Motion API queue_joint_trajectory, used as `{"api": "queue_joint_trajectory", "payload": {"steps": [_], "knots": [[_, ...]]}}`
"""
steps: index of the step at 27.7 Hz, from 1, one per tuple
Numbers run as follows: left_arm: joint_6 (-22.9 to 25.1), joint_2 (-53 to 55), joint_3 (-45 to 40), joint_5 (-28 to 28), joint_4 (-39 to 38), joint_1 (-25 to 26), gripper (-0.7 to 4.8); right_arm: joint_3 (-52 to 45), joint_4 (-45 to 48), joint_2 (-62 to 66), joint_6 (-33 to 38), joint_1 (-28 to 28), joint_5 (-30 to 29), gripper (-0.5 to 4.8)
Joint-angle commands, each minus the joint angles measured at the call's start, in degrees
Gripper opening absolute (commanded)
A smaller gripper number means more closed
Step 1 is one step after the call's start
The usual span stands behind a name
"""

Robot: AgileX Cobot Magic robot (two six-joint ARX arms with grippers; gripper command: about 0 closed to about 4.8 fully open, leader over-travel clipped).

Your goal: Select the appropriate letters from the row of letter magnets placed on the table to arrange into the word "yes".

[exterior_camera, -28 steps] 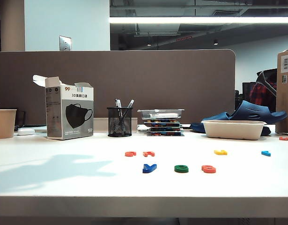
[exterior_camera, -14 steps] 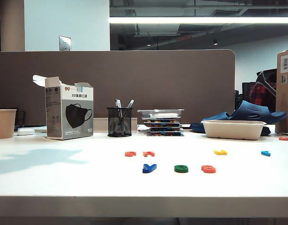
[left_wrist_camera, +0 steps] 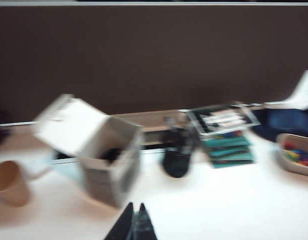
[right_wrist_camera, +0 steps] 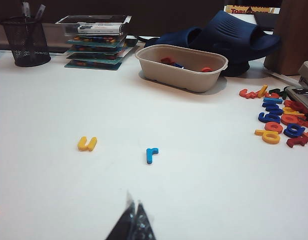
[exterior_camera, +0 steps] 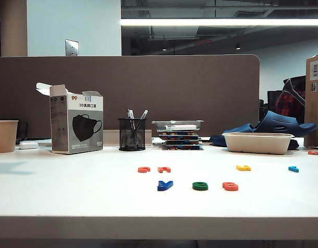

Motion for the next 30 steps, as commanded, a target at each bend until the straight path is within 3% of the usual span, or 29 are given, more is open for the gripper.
{"api": "queue_joint_trajectory", "payload": {"steps": [1, 5, 8, 17, 30], "knots": [[1.9, -2.1, 0.3, 0.3, -1.8, 4.2, -0.05, -0.4, 0.5, -0.3, -0.2, 0.0, 0.2, -0.01], [2.9, -5.3, 0.2, 3.0, -2.8, 11.0, -0.05, -0.4, 0.5, -0.3, -0.2, 0.0, 0.3, -0.01], [2.9, -9.5, -0.3, 3.8, -5.6, 12.4, -0.05, -0.4, 0.0, -0.3, -0.1, 0.0, 0.3, -0.01], [0.0, -25.7, -10.7, 4.7, -7.0, 8.1, -0.05, -0.4, -0.7, -0.3, -0.1, 0.0, 1.1, -0.01], [-4.5, -50.1, -26.0, 7.6, -9.0, 7.3, -0.05, -0.4, -0.7, -0.3, -0.1, 0.0, 1.2, -0.01]]}}
